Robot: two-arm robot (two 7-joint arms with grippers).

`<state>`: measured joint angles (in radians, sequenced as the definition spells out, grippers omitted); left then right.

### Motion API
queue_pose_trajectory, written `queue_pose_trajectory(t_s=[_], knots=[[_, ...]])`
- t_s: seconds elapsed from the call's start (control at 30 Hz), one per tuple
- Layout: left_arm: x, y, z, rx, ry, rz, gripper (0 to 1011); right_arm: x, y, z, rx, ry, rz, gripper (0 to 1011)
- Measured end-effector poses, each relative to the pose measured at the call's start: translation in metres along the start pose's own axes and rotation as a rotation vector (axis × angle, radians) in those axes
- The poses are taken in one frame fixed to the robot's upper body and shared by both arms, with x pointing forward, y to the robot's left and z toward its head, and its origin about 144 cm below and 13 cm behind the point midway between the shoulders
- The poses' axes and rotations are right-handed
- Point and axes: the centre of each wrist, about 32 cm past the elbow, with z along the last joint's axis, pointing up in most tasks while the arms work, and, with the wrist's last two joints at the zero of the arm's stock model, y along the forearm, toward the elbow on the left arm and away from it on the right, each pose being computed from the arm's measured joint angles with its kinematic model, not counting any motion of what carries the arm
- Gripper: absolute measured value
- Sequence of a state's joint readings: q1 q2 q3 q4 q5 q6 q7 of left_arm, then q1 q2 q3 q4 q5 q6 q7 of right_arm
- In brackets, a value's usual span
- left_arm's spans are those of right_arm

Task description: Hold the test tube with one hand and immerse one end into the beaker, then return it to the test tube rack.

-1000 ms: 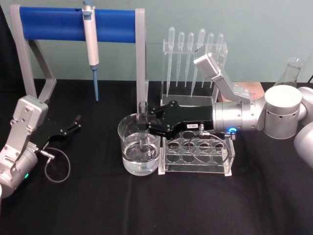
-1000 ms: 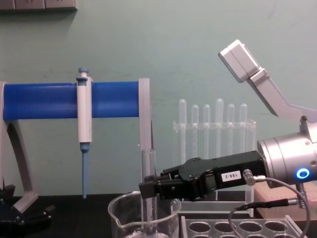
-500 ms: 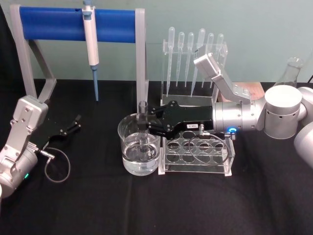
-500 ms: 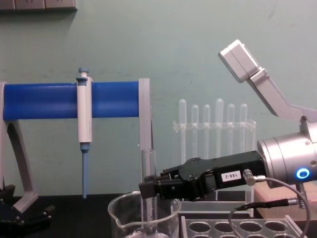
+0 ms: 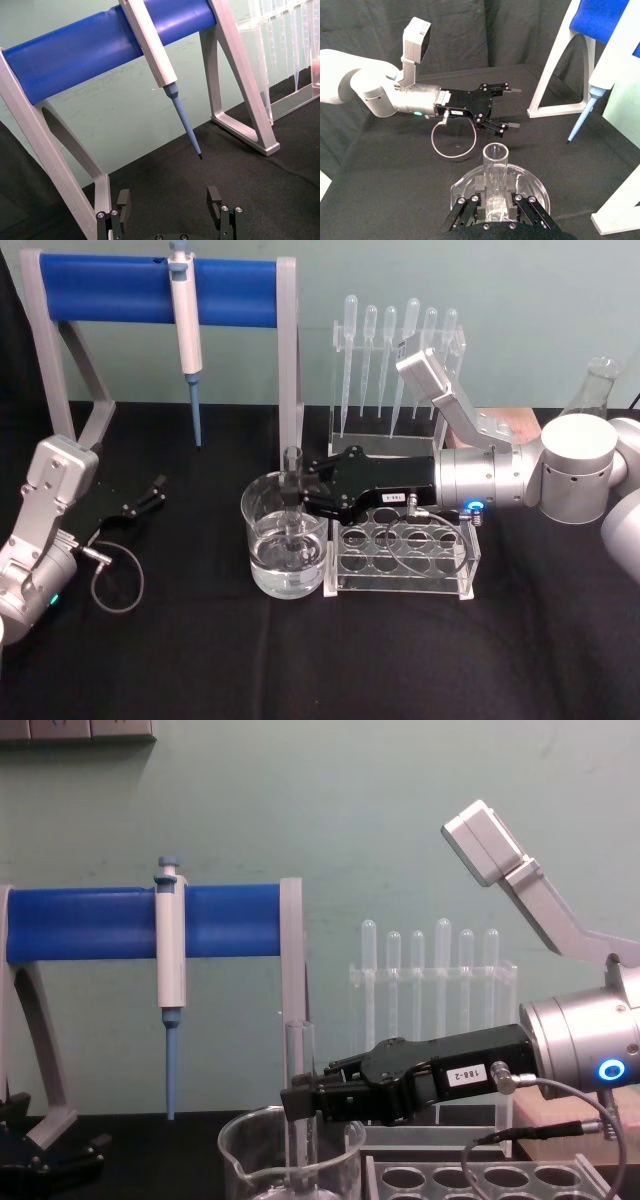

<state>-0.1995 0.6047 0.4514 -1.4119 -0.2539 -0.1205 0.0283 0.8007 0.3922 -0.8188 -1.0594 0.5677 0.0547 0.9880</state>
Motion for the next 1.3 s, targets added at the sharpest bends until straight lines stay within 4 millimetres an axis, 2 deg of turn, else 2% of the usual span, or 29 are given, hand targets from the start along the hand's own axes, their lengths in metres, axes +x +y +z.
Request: queue_pose_trajectory(t_s=[1.2,1.3], knots=[[0.0000,0.0000,0.0000,0.000,0.000,0.000,1000,0.0000,0.0000,0.0002,0.000,0.000,0.001,224],[0.0000,0.0000,0.0000,0.000,0.000,0.000,1000,0.0010,-0.0013,0.0098,0.013,-0.015,0.016,224]])
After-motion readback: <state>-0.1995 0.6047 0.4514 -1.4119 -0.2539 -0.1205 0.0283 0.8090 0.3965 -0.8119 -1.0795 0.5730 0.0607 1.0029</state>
